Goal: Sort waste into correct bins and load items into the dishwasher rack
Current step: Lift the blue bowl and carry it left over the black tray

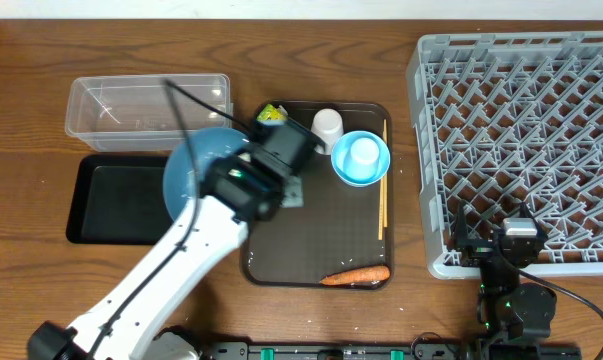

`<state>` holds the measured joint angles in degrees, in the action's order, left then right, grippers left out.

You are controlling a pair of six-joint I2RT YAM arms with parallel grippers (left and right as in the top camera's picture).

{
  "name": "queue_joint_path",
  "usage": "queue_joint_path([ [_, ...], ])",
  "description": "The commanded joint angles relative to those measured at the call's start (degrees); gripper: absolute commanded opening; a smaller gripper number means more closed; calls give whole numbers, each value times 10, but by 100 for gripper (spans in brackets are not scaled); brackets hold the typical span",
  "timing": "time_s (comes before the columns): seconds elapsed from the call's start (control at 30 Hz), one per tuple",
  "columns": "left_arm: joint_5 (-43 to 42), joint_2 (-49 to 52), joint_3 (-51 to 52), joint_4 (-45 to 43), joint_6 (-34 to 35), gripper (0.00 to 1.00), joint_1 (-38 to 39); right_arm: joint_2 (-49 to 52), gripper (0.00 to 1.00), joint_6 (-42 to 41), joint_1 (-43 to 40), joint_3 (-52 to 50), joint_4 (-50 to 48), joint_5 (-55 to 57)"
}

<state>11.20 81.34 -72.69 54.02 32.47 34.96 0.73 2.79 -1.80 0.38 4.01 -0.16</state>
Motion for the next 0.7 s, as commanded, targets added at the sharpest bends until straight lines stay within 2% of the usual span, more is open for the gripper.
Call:
queue_joint_path([
  [0.0,-28,-9,-12,-10,-23,6,-59,-3,99,7,10,-1,3,6],
  [0.17,-107,-2,-12,-40,-58,6,-155,-3,99,7,10,-1,3,6],
  [0.37,-139,-1,-11,-62,-64,6,-240,-3,99,7,10,-1,3,6],
  [0.67,-315,0,-7,-105,-63,6,-349,-3,99,7,10,-1,3,6],
])
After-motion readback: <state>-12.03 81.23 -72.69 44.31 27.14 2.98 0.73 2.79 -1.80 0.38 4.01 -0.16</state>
